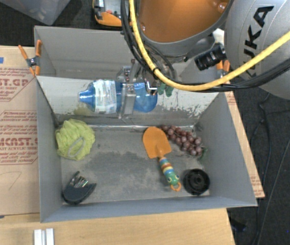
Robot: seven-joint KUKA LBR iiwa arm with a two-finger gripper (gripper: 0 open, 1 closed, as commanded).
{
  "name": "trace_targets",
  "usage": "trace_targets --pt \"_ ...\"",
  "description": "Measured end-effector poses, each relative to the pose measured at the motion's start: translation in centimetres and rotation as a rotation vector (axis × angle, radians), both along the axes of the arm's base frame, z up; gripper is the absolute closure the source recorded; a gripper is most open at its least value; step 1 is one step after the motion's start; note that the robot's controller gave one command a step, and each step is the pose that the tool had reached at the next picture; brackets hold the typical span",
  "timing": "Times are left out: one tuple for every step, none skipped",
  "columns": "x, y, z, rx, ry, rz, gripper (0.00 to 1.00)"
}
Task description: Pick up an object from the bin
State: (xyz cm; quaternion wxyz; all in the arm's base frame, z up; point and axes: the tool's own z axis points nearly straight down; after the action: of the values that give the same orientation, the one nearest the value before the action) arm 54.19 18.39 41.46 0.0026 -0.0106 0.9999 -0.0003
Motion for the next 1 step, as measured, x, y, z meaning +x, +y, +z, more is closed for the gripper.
trace_targets --pt "-1.82 0.33 -0.97 0.003 -0.001 -0.016 0.00"
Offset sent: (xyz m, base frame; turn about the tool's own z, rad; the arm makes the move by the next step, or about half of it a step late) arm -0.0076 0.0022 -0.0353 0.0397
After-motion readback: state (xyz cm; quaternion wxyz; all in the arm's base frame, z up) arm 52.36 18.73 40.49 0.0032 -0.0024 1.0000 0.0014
